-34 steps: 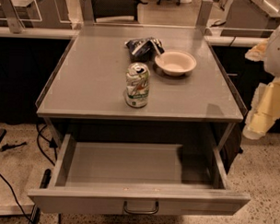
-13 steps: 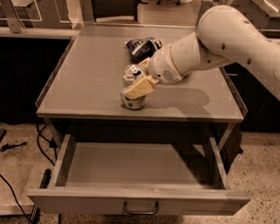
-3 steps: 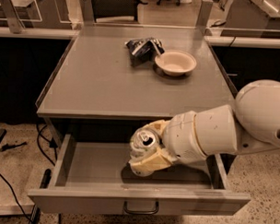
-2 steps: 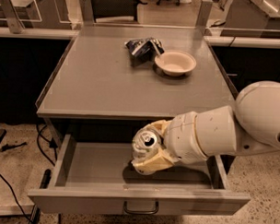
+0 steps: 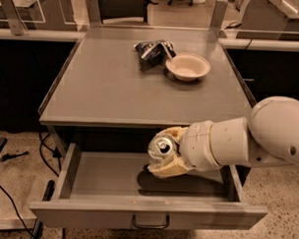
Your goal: Place 7up can into top drawer
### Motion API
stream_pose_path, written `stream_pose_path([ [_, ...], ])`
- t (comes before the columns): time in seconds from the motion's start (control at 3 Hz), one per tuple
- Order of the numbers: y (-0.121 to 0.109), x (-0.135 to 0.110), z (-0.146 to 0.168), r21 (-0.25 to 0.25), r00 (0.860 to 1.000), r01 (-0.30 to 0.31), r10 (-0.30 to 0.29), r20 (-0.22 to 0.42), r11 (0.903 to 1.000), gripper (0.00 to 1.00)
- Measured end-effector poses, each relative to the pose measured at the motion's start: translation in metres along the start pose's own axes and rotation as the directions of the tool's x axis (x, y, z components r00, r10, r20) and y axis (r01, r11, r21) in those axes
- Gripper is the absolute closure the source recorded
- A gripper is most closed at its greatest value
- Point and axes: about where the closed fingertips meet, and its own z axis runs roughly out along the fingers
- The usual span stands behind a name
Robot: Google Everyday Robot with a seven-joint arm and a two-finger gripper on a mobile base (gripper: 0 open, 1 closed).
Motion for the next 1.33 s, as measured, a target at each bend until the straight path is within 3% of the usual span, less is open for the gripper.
stream_pose_path([
  [1.0, -0.008, 0.046, 0.033, -0.007, 0.997, -0.07, 0.071, 0.022, 0.9975, 1.0],
  [1.33, -0.014, 0.054, 0.051, -0.018, 0.996, -0.068, 0.069, 0.049, 0.9975, 1.0],
])
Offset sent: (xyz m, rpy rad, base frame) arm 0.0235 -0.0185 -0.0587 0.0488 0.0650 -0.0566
